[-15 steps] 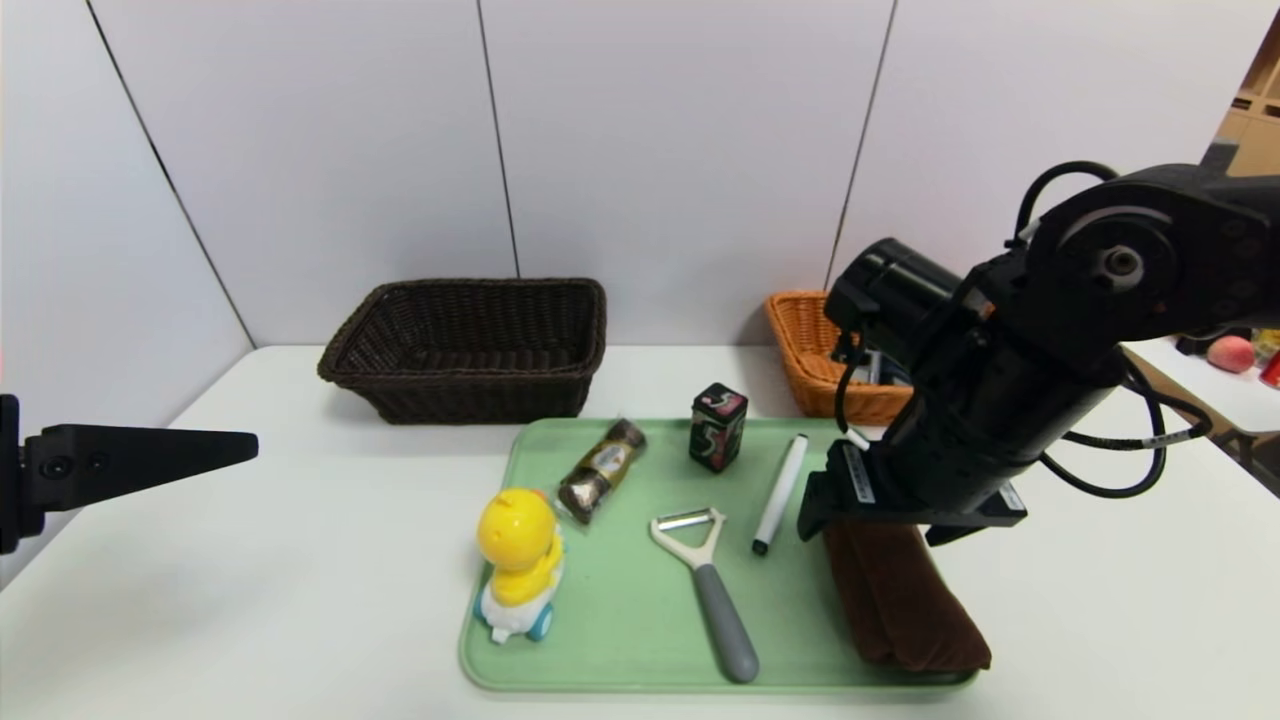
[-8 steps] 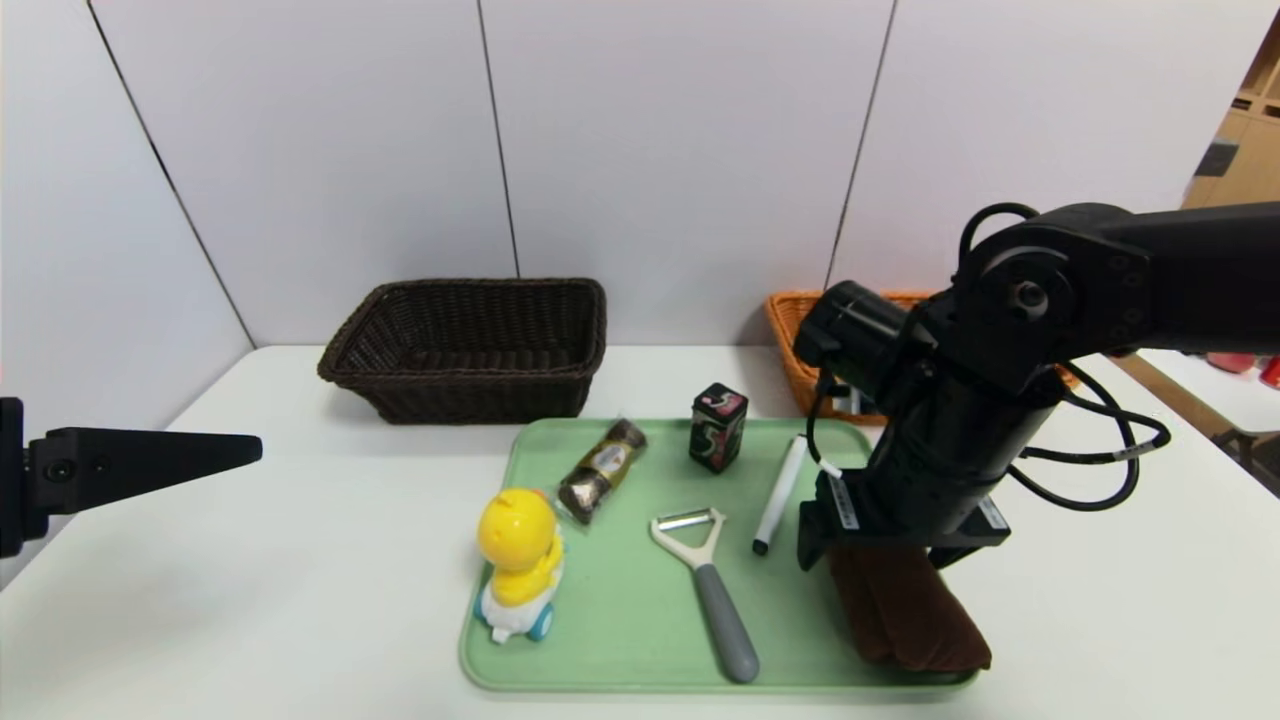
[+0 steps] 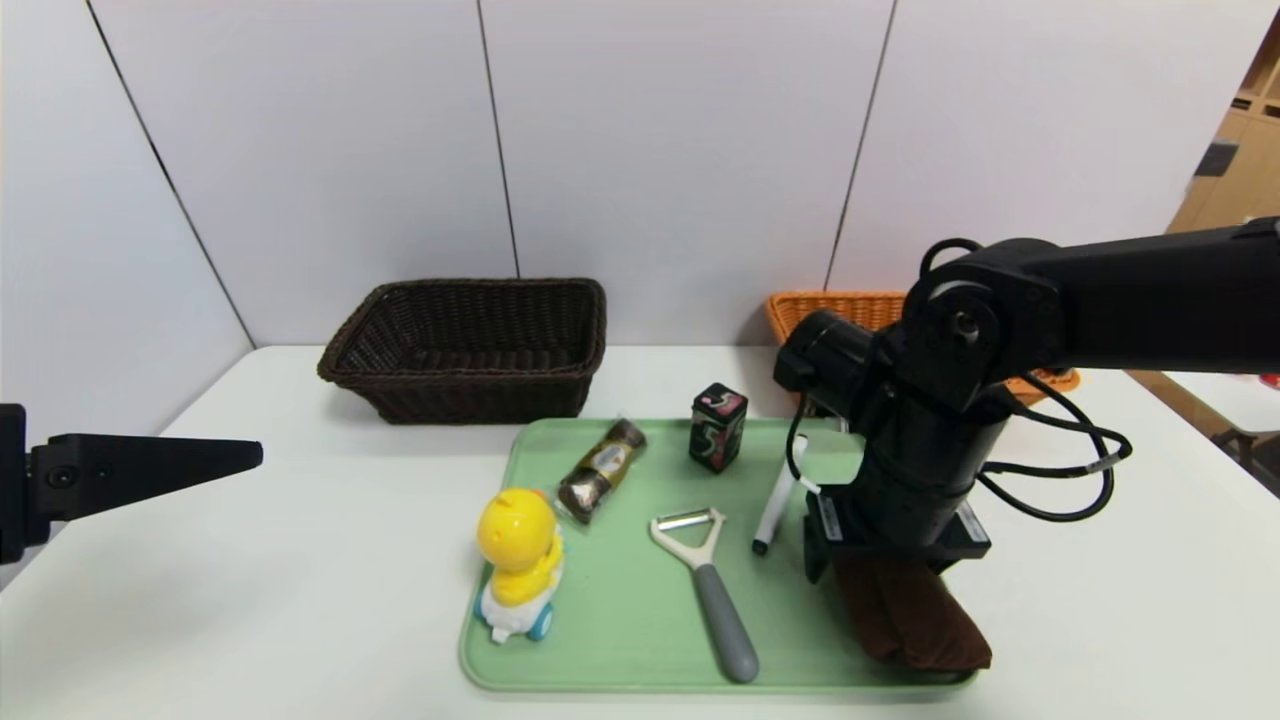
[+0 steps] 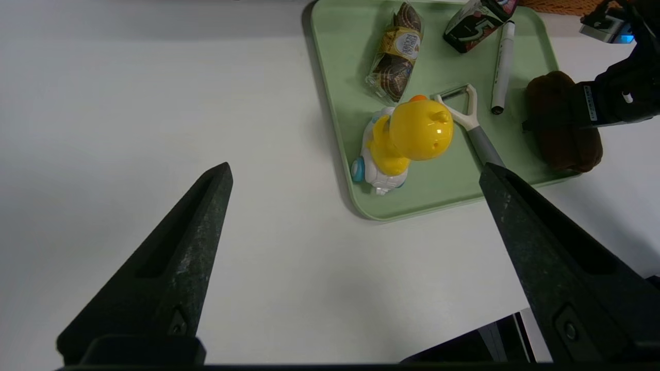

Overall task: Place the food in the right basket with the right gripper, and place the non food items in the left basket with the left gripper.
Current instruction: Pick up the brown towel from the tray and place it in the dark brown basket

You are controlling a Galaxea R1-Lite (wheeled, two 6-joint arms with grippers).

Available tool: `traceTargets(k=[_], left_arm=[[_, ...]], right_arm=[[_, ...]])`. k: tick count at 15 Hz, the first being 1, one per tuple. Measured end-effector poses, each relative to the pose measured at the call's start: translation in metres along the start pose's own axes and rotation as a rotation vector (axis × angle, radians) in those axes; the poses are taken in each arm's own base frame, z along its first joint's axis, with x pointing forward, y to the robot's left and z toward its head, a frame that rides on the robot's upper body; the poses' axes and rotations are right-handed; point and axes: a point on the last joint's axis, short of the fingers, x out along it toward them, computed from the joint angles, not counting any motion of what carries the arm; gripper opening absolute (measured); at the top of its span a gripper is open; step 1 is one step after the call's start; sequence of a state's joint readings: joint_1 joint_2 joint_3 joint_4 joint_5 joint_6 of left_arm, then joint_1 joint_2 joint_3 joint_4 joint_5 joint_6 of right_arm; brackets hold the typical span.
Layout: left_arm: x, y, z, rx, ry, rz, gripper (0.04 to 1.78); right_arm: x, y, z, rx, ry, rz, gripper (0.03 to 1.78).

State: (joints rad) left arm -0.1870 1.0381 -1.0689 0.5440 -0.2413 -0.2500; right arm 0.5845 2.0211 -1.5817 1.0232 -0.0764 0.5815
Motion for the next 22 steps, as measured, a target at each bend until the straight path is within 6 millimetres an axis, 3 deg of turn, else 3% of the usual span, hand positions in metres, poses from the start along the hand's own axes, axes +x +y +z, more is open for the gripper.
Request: traceTargets(k=[5, 7, 9, 12, 17, 20, 22], left_arm=[[0.002, 0.001, -0.004, -0.006, 0.019, -0.009, 1.69], [0.003, 0.001, -0.004, -0.007, 0.020, -0.009, 1.69], [0.002, 0.001, -0.004, -0.008, 0.019, -0.009, 1.69], [0.002, 0.001, -0.004, -0.008, 0.017, -0.008, 1.69], [0.000, 0.001, -0.004, -0.007, 0.011, -0.008, 1.69], [-0.001, 0.001, -0.003, -0.005, 0.003, -0.001, 1.69], [-0.001, 0.001, -0.004, -0.005, 0.002, 0.003, 1.69]], right_arm=[[0.000, 0.001, -0.001, 0.002, 0.006, 0.005, 0.78], [-0.005, 0.000, -0.003, 0.006, 0.000, 0.018, 0.34], [-0.016, -0.002, -0.006, 0.006, -0.025, 0.040, 0.34], [-0.048, -0.010, -0.015, -0.008, -0.114, 0.095, 0.34], [-0.149, -0.010, -0.010, -0.073, -0.506, 0.351, 0.34], [-0.181, 0.014, 0.010, -0.129, -0.874, 0.493, 0.34], [-0.183, 0.041, 0.033, -0.156, -1.101, 0.550, 0.34]])
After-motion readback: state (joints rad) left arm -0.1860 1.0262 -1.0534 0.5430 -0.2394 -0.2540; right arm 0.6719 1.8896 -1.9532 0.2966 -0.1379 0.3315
